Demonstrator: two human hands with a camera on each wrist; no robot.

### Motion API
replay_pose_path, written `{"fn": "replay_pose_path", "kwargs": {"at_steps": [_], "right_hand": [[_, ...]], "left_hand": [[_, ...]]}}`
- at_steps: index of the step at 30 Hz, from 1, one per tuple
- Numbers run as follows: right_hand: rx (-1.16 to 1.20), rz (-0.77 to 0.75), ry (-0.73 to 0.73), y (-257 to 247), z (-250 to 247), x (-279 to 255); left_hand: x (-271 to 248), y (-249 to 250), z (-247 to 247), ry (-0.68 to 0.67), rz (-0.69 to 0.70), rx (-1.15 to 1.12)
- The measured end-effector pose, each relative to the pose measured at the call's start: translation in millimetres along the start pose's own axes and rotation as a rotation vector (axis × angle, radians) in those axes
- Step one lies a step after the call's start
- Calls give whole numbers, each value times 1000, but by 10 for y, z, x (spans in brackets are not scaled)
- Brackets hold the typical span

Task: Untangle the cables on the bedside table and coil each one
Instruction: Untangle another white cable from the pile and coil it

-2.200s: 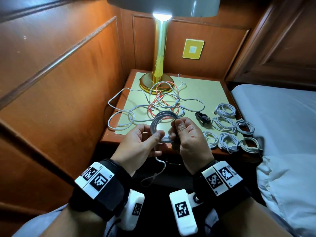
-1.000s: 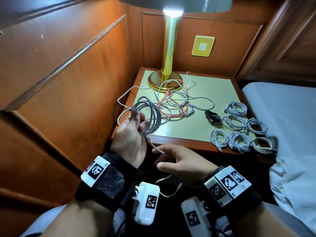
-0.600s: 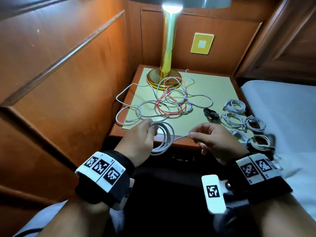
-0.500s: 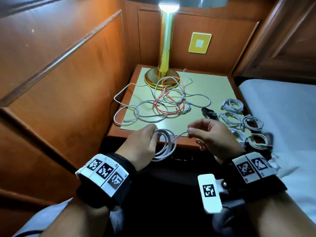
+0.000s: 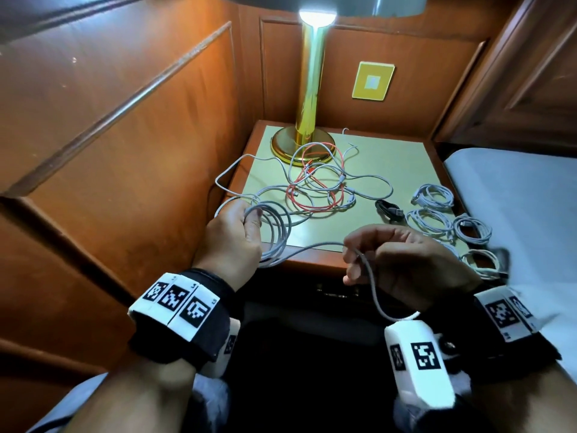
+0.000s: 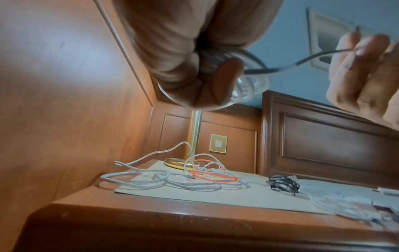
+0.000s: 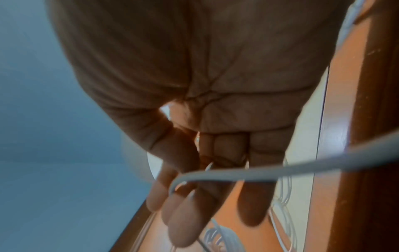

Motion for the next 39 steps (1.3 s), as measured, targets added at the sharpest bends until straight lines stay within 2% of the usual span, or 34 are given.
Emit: {"fn": "replay_pose_path", "kwargs": {"at_steps": [3, 5, 7, 10, 12, 14, 16, 21, 27, 29, 33, 37, 39], "right_hand": [[58, -102, -50, 65, 42, 27], [81, -179, -25, 97, 102, 62], [84, -243, 40, 102, 139, 102], [78, -268, 164, 80, 127, 154], [-3, -270, 275, 71, 101, 177], [-84, -281, 367, 93, 103, 197], [-94, -297, 394, 141, 127, 226], [-59, -262, 428, 241, 173, 294], [-46, -133, 424, 304, 224, 295], [-83, -161, 466, 277, 197, 304], [-140, -261, 530, 142, 83, 266], [-467, -279, 630, 166, 30, 219], [-570, -305, 640, 193, 24, 219]], "left_hand": [[0, 23, -5, 46, 21, -78], [9, -7, 15, 49, 16, -147], [5, -4, 23, 19, -37, -301], [-22, 94, 2, -78, -189, -625], [-47, 155, -30, -149, -218, -730], [-70, 174, -33, -257, -195, -734], [-109, 175, 1, -354, -168, -669], [-214, 252, 98, -427, -135, -535], [-232, 288, 133, -406, -90, -534], [-218, 299, 121, -367, -116, -563], [-170, 223, 104, -283, -127, -469], [-182, 272, 96, -340, -147, -697], [-188, 286, 88, -362, -143, -722]]}}
Point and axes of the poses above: each hand's wrist, its own x-axis towards the middle knuckle, its own z-axis out of the palm, y = z × x, the point moved 1 cm from there along x, towards the middle knuckle, and after that the axes turned 7 degrees about x, right-handed, at the moved point
